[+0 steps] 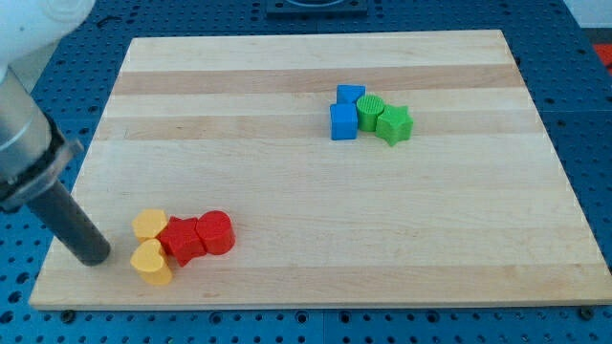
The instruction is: Separate the yellow hexagon and the red star
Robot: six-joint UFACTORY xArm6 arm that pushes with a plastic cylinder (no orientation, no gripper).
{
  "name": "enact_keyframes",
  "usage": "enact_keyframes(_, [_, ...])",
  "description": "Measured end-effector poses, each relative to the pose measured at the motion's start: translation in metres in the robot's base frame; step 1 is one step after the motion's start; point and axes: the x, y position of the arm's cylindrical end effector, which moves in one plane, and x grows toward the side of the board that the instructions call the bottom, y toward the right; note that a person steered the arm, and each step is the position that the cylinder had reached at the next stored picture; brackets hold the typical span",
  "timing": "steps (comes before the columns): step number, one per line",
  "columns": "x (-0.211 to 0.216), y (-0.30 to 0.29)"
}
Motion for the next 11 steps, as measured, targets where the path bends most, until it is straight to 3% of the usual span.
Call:
enact_keyframes(4, [-0.025, 0.047])
enact_keyframes(5, [-0.066, 0.050])
enact_keyframes(6, [-0.068, 0.050])
enact_keyframes(7, [-0.097, 0.050])
enact_keyframes(11, [-0.075, 0.006])
